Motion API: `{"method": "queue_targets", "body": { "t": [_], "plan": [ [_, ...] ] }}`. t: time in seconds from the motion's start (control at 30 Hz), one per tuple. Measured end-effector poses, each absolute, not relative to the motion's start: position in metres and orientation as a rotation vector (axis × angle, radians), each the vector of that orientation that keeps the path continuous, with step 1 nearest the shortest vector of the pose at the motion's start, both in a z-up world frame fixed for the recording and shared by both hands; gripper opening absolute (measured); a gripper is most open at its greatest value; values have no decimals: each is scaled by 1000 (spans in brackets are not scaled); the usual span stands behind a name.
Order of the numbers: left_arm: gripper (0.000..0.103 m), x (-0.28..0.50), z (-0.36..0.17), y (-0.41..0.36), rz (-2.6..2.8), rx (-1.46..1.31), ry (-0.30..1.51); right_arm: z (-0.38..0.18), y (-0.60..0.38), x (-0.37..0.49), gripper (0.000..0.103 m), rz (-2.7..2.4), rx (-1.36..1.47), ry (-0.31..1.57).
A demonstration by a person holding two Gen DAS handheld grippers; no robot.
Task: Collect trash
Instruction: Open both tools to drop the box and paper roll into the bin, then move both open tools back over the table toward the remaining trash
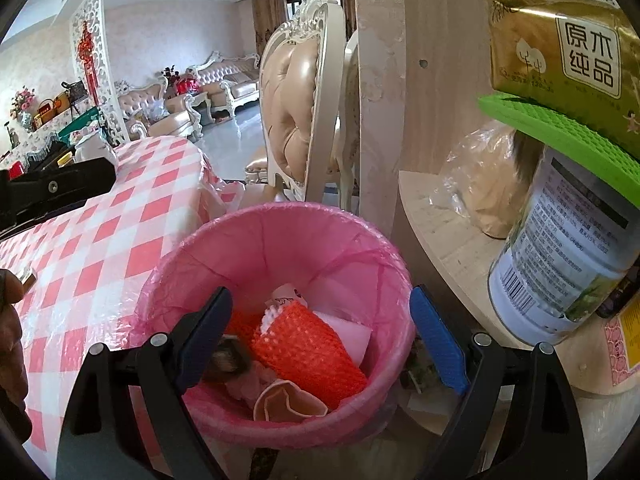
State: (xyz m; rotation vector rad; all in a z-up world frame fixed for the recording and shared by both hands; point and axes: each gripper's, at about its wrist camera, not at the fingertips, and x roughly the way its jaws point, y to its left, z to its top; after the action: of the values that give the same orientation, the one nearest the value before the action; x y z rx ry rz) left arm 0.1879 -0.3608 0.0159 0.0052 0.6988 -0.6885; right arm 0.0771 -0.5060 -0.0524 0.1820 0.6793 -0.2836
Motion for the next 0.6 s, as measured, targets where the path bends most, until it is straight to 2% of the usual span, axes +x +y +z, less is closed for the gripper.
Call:
{"method": "queue_targets", "body": {
  "t": [0.6],
  "plan": [
    [86, 185, 21, -305, -606, -39, 669, -41, -475, 85, 85, -240, 141, 676]
  ]
}}
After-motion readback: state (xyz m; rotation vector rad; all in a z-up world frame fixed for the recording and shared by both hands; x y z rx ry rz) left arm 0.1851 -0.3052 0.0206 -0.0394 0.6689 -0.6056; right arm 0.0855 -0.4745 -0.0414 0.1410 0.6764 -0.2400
